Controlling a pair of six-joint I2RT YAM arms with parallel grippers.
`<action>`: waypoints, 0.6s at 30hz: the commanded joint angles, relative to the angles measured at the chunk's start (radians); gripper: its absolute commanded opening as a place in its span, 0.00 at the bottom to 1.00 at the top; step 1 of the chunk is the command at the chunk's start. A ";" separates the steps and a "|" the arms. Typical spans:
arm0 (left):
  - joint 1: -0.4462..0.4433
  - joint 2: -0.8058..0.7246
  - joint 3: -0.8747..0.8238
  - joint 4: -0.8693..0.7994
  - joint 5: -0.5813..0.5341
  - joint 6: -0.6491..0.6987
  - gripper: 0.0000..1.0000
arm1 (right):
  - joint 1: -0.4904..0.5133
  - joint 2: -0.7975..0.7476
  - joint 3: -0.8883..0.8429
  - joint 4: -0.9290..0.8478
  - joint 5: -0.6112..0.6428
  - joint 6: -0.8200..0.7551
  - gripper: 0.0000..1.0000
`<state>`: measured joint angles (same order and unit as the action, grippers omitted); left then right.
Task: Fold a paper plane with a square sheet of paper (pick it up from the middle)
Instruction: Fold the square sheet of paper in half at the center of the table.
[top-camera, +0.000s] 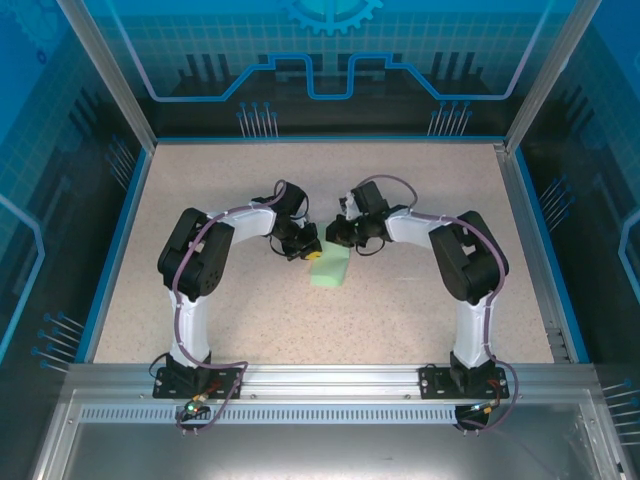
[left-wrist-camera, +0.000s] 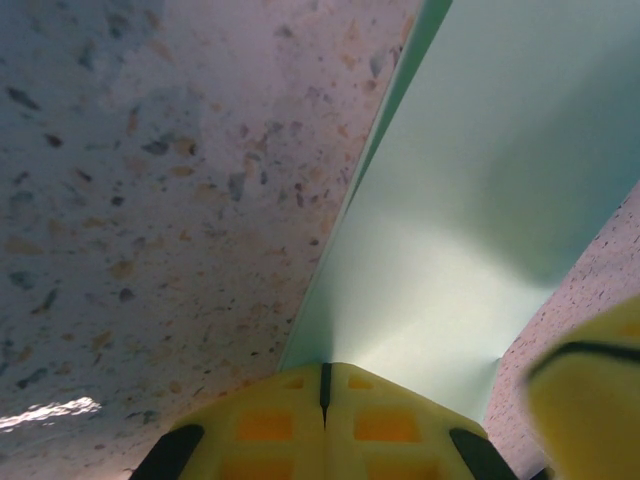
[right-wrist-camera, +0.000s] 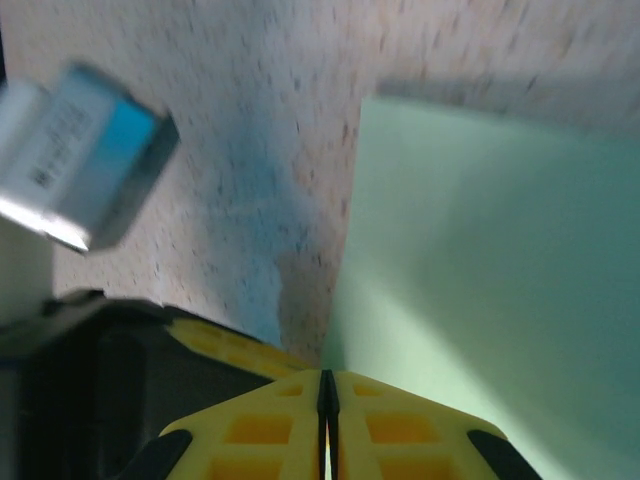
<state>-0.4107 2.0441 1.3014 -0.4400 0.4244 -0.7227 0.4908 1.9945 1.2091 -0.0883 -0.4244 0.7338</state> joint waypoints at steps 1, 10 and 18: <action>-0.005 0.068 -0.034 -0.074 -0.073 0.011 0.04 | -0.016 0.026 -0.035 -0.012 -0.019 0.025 0.11; -0.004 0.069 -0.039 -0.084 -0.086 0.008 0.04 | -0.108 0.003 -0.152 0.018 -0.021 -0.018 0.11; -0.005 0.074 -0.050 -0.091 -0.102 0.003 0.04 | -0.232 -0.063 -0.161 0.004 -0.001 -0.073 0.11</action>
<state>-0.4107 2.0453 1.3014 -0.4385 0.4240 -0.7231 0.3004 1.9644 1.0561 -0.0452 -0.4873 0.6975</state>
